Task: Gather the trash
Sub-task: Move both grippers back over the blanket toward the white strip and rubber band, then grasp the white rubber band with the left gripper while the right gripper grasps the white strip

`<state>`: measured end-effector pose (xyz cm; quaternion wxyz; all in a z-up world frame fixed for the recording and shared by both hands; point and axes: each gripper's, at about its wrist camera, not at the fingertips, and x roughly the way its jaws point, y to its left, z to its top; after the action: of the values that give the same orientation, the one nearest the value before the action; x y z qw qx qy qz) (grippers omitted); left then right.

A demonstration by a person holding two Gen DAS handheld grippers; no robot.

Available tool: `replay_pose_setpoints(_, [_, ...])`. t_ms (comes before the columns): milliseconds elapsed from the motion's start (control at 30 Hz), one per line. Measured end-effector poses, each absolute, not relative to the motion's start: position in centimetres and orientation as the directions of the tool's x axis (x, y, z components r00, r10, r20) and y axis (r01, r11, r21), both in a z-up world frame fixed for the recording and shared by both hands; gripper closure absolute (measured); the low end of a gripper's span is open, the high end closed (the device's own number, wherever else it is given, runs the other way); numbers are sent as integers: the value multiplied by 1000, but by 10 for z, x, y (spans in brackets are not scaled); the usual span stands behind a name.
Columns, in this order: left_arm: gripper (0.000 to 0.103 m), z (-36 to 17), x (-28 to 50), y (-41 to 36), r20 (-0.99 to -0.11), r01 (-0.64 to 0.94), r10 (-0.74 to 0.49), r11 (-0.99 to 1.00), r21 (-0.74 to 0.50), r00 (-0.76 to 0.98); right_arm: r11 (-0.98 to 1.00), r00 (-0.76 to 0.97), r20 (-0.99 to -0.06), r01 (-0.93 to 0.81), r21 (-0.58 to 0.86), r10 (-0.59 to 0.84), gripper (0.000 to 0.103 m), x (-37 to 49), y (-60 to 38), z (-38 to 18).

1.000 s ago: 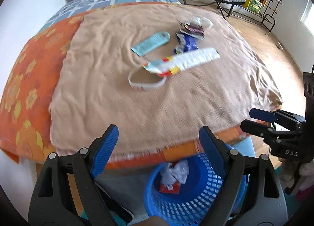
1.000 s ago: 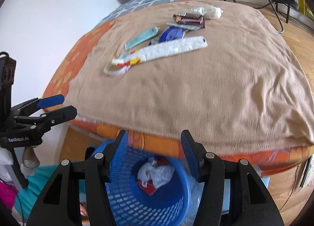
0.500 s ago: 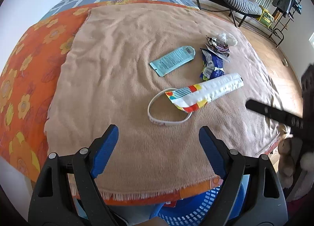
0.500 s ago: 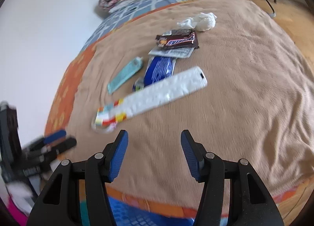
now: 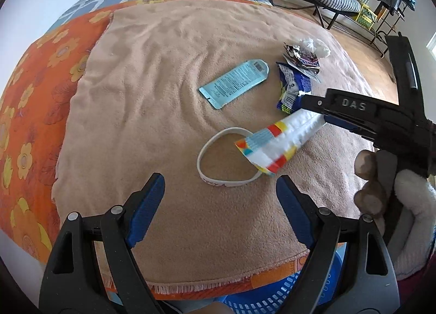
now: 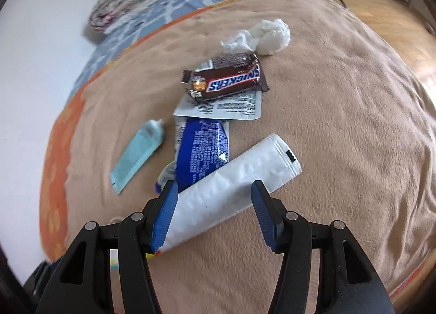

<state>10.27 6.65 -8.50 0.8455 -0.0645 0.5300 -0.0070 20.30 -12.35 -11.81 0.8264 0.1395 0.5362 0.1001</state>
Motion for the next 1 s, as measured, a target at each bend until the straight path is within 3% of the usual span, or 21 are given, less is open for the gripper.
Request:
replay_pose_setpoints(100, [17, -86, 103, 73, -896, -66, -83, 990, -124, 437, 960, 411, -870, -48, 276, 271, 42, 204, -113, -117])
replay_pose_setpoints(333, [17, -84, 103, 90, -890, -105, -85, 983, -147, 449, 972, 440, -884, -227, 60, 157, 42, 197, -104, -124])
replay_pose_setpoints(467, [28, -84, 107, 93, -890, -117, -102, 978, -170, 444, 965, 418, -891, -250, 77, 179, 45, 195, -125, -128])
replay_pose_setpoints(633, [28, -93, 116, 83, -898, -94, -155, 973, -211, 413, 957, 391, -894, -267, 116, 218, 45, 190, -146, -128])
replay_pose_setpoints(1000, [28, -116, 145, 69, -930, -169, -151, 961, -218, 336, 945, 365, -892, -281, 168, 266, 46, 178, -155, -125])
